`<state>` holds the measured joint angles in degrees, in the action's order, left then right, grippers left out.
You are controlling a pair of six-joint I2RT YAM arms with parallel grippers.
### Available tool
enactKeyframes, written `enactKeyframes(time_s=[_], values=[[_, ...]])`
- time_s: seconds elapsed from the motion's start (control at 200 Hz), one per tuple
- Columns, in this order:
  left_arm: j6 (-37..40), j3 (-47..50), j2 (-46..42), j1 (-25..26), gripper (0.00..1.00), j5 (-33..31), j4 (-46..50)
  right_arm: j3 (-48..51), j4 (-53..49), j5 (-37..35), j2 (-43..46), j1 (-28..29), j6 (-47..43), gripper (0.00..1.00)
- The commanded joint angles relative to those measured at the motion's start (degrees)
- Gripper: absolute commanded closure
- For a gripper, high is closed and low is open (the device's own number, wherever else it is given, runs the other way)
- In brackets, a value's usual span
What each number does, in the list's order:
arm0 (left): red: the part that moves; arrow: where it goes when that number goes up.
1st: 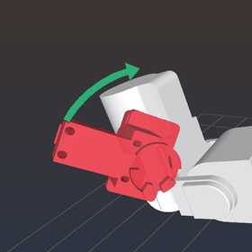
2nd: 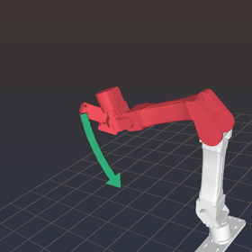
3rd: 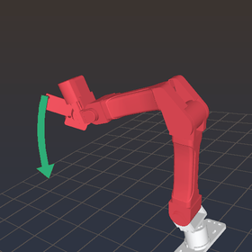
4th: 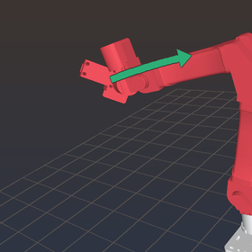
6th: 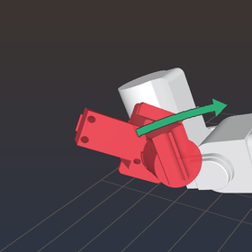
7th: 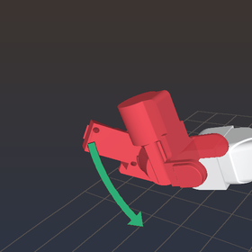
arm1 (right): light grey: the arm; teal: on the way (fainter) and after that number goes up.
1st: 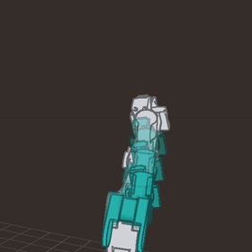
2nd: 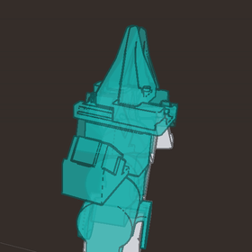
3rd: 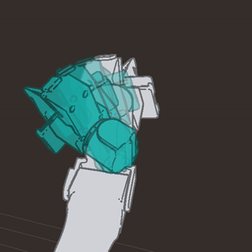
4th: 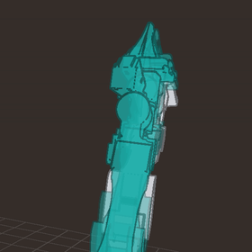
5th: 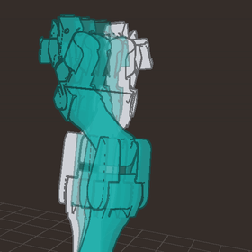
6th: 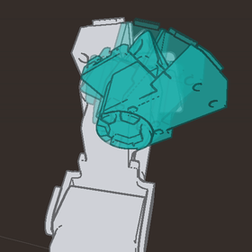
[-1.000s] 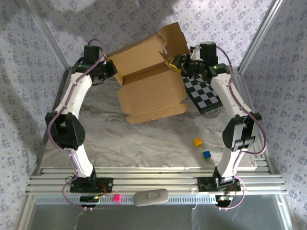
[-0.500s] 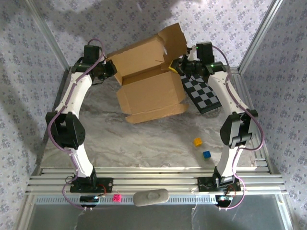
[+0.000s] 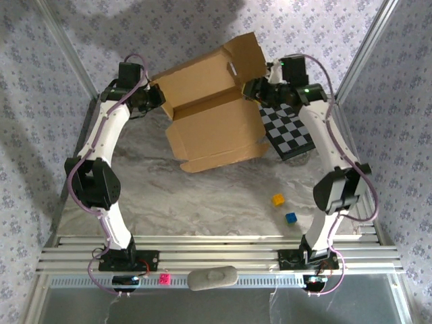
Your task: Fold the paper box
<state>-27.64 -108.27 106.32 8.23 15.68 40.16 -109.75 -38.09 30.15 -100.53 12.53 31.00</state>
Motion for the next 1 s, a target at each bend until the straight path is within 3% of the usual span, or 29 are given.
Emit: enactKeyframes(time_s=[0.0, 0.165, 0.245, 0.38, 0.525, 0.67, 0.84, 0.994], values=[[1.84, -3.15, 0.46, -0.34, 1.0, 0.95, 2.3, 3.05, 3.22, -2.98, 9.28, -4.55, -10.56, 0.53], [3.58, -5.0, 0.79, -0.32, 1.0, 0.93, 4.07, 6.74, 14.34, -2.79, 11.99, -6.3, -24.93, 0.48], [4.32, -5.6, 0.91, -0.15, 1.0, 0.67, 4.86, 5.63, 15.81, -6.69, 10.61, -5.04, -36.07, 0.4], [4.85, -5.58, 0.82, 0.14, 1.0, 0.58, 5.1, 0.88, 14.9, -5.26, 4.28, -5.95, -46.81, 0.29], [5.39, -5.56, 0.73, 0.54, 1.0, 0.58, 5.36, -6.55, 11.3, -0.56, -2.12, -6.87, -48.66, 0.2], [5.66, -5.47, 0.59, 0.92, 1.0, 0.4, 5.6, -10.27, 10.11, -3.96, -5.79, -6.01, -49.99, 0.19], [5.93, -5.49, 0.57, 1.32, 1.0, 0.44, 5.72, -15.62, 9.72, -0.48, -9.75, -5.63, -47.47, 0.22], [5.84, -5.55, 0.7, 1.61, 1.0, 0.29, 5.8, -17.15, 9.26, -2.78, -11.53, -3.6, -47.86, 0.28]])
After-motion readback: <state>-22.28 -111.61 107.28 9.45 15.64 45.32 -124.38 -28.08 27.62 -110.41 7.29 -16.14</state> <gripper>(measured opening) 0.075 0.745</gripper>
